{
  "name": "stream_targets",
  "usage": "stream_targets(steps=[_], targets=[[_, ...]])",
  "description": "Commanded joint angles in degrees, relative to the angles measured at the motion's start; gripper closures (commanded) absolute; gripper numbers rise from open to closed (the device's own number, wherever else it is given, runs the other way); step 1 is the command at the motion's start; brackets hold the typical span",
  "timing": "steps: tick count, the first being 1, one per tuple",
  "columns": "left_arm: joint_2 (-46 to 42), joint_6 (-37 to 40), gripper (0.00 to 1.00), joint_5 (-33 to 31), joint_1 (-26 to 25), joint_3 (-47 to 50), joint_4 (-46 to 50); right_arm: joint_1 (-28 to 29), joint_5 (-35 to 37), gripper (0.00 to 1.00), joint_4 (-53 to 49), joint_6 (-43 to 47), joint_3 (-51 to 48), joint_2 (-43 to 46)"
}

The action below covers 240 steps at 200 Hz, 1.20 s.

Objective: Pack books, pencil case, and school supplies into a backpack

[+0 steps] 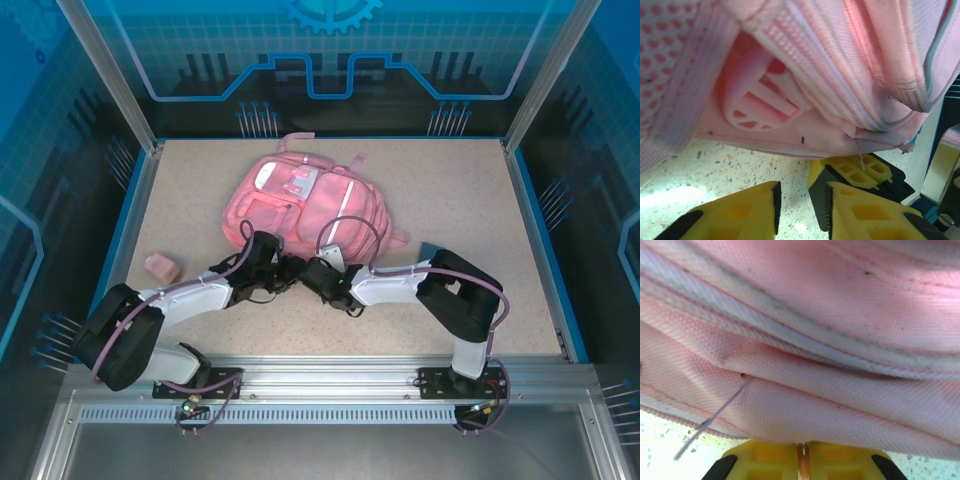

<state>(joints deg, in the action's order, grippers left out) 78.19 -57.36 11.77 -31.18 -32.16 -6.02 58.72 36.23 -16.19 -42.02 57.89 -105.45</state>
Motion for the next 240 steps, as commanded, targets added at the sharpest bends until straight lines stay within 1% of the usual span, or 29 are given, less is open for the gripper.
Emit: stream_targets(steps=[1, 30, 56, 90, 121, 131, 137, 151, 181, 193, 206, 240], targets=[[-0.8, -2.8, 0.65, -0.4, 0.3, 1.6, -2.2, -0.4, 0.7, 1.0, 0.0, 0.7, 1.0, 1.9], [0.5, -5.1, 0.56, -0.1, 0.3, 2.3, -5.4, 0.0, -2.1, 1.0, -0.6, 2.3, 0.2, 4.8], [2.6, -6.6, 0.55, 0.3, 0.2, 2.1, -8.8, 0.0, -5.7, 1.0, -0.8, 3.6, 0.1, 6.6], [6.1, -8.2, 0.56, 0.1, -0.4, 1.4, -13.2, 0.1, -9.6, 1.0, -0.7, 3.7, 0.4, 8.2], [8.1, -9.5, 0.61, -1.5, -0.5, 1.3, -15.0, 0.1, -10.5, 1.0, -2.0, 2.8, 1.4, 9.0], [8.4, -9.8, 0.65, -2.0, -0.5, 1.5, -15.3, 0.1, -10.1, 1.0, -2.9, 2.4, 1.9, 9.0], [8.6, -10.0, 0.67, -2.4, -0.5, 1.6, -15.4, 0.2, -9.7, 1.0, -3.5, 2.0, 2.2, 9.0], [8.6, -10.1, 0.78, -3.7, -0.5, 1.7, -15.2, 0.2, -7.4, 1.0, -6.2, 0.5, 2.9, 8.5], [6.9, -8.1, 1.0, -8.1, -0.2, 1.1, -10.1, 0.1, 2.8, 1.0, -17.8, -6.5, 3.6, 8.2], [6.2, -7.0, 1.0, -8.8, 0.0, 1.1, -8.4, -0.4, 7.3, 1.0, -22.6, -8.6, 3.1, 9.0], [5.6, -6.2, 1.0, -9.1, 0.5, 1.5, -6.9, -1.8, 9.8, 1.0, -25.0, -8.7, 1.8, 10.4], [3.0, -4.4, 1.0, -9.4, 1.6, 3.0, -4.3, -9.0, 10.5, 1.0, -22.3, -2.0, -2.4, 15.4]])
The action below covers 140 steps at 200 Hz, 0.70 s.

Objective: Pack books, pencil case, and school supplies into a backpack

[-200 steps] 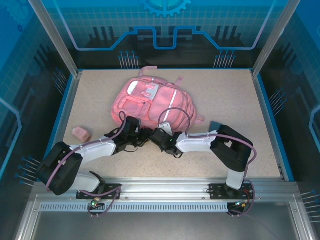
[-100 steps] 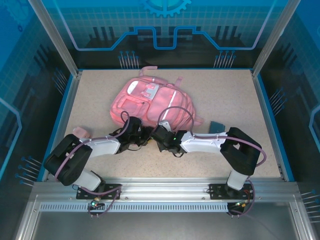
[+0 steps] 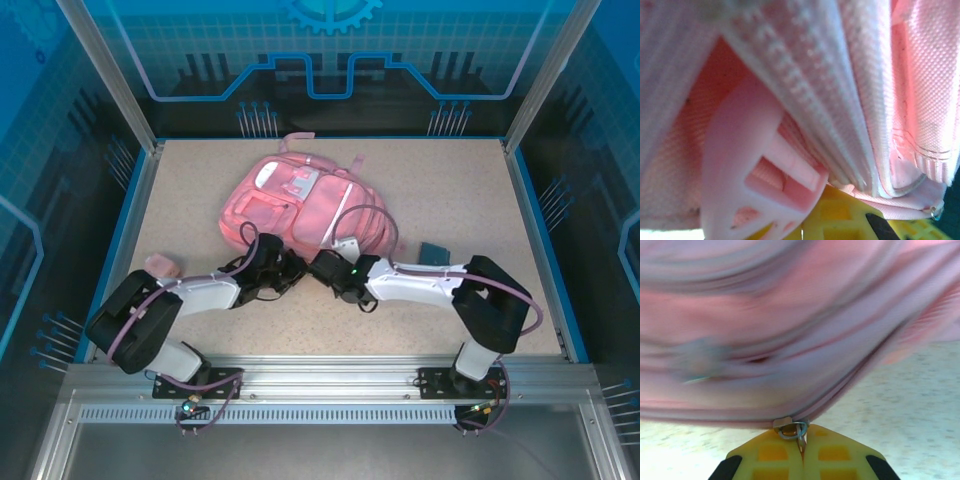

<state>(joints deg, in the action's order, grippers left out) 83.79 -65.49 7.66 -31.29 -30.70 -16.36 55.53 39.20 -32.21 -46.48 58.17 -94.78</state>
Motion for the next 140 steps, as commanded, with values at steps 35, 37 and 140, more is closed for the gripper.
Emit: stream_targets(steps=[35, 37, 140], targets=[[-5.1, 6.6, 1.0, -4.2, 3.0, 1.7, 8.9, -14.3, -3.6, 1.0, 3.1, 16.2, -2.9, 5.4], [-5.2, 6.8, 1.0, -4.1, 3.1, 1.7, 9.1, -14.5, -4.5, 1.0, 3.4, 17.0, -2.8, 5.4], [-21.6, 18.7, 0.38, -7.1, 18.6, -5.2, 38.9, -2.2, -41.8, 1.0, 20.0, 23.3, 10.3, -6.3]])
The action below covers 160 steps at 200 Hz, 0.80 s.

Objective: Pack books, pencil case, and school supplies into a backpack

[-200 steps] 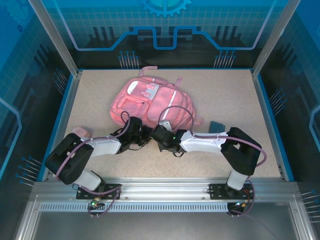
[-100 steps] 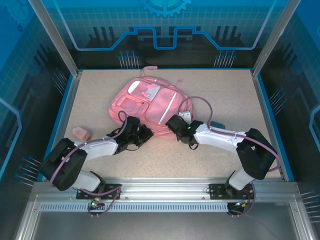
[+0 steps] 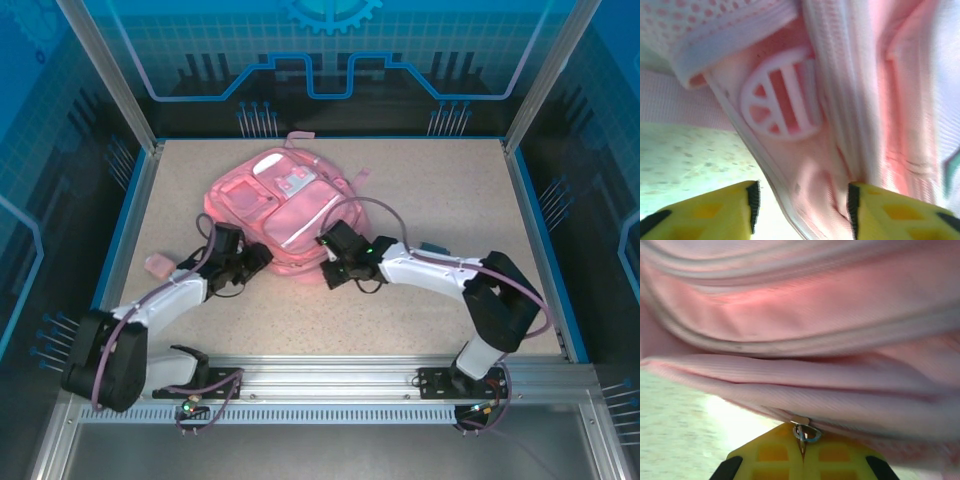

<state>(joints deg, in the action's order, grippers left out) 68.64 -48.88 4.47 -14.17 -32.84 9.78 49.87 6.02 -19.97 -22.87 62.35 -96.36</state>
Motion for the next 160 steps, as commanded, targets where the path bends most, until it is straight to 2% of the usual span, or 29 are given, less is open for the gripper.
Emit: stream_targets(steps=[1, 12, 31, 50, 66, 132, 152, 160], targets=[[-6.8, 2.0, 0.38, -3.9, 1.5, -3.0, 13.2, 3.6, -8.6, 1.0, 7.8, -0.3, 6.4, -5.0], [-10.4, 0.4, 0.34, -5.0, 1.6, -3.0, 17.7, 5.1, -8.6, 1.0, 8.1, -0.5, 9.7, -7.5], [-16.0, -2.5, 0.33, -4.5, 1.5, -2.1, 21.7, 6.5, -9.1, 1.0, 8.6, -0.8, 13.9, -10.8], [-19.8, -6.6, 0.34, -2.0, 1.6, -0.1, 21.6, 7.3, -9.2, 1.0, 8.2, -1.1, 17.2, -12.7], [-21.3, -10.0, 0.35, 1.2, 1.5, 2.5, 17.8, 7.6, -8.7, 1.0, 7.6, -1.7, 18.4, -13.5], [-12.8, -14.1, 0.38, 4.0, 1.5, 5.1, -2.1, 9.2, -4.8, 1.0, 4.2, -3.0, 18.3, -13.0], [-10.8, -14.3, 0.38, 3.2, 1.5, 5.6, -5.0, 9.9, -3.9, 1.0, 3.5, -3.5, 18.3, -13.0], [-10.2, -14.5, 0.41, 2.9, 1.6, 5.8, -5.4, 10.2, -3.4, 1.0, 3.3, -3.7, 18.3, -12.9]])
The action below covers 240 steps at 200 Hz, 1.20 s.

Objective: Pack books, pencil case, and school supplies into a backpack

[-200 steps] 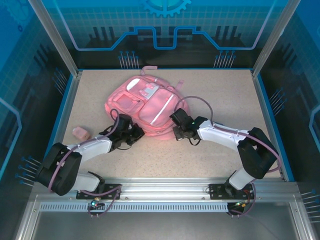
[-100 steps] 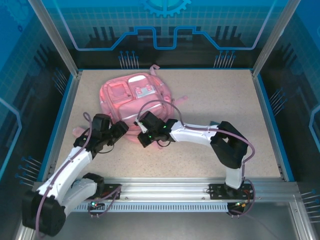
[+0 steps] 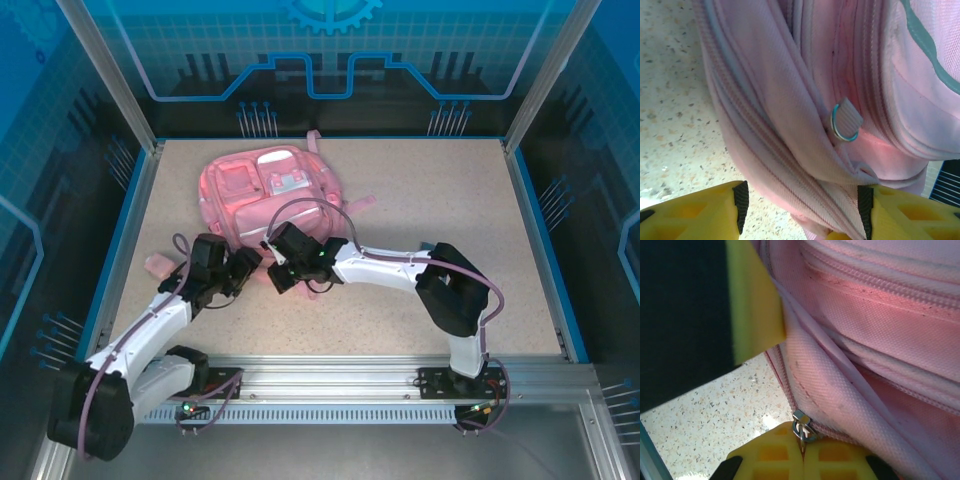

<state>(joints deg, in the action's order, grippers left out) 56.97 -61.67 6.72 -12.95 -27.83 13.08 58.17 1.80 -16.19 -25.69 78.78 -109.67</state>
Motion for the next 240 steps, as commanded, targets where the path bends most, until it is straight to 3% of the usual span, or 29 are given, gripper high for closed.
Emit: stream_targets(steps=[1, 18, 68, 96, 142, 179, 210, 240], targets=[[1.6, -1.6, 0.41, 0.6, 0.3, 0.8, -8.7, 1.9, 0.9, 1.0, -0.5, -1.0, 1.9, 0.4], [2.7, -1.6, 0.52, 0.2, 0.3, 1.3, -8.8, 2.2, 2.5, 1.0, -1.6, -1.5, 2.0, 0.8], [2.9, 1.1, 1.0, -4.6, 0.3, 2.0, -5.8, 2.8, 17.2, 1.0, -11.8, -4.2, 1.8, 3.7], [2.4, 2.8, 1.0, -5.3, 0.4, 2.2, -4.0, 1.3, 25.8, 1.0, -18.4, -5.0, -0.6, 6.4], [0.1, 5.7, 1.0, -4.6, 0.4, 2.1, -0.6, -8.8, 28.3, 1.0, -18.2, -2.4, -8.9, 11.1], [1.0, 8.2, 1.0, -0.3, 0.4, 1.5, -2.6, -15.8, 25.2, 1.0, -16.9, -0.1, -9.8, 11.7], [4.9, 11.0, 1.0, 3.1, 0.4, -1.1, -5.7, -13.9, 18.8, 1.0, -17.6, -0.1, -14.3, 15.9], [8.0, 11.8, 0.99, 1.1, 0.4, -4.3, -5.7, -10.1, 4.2, 1.0, -11.8, -2.0, -21.2, 20.7]])
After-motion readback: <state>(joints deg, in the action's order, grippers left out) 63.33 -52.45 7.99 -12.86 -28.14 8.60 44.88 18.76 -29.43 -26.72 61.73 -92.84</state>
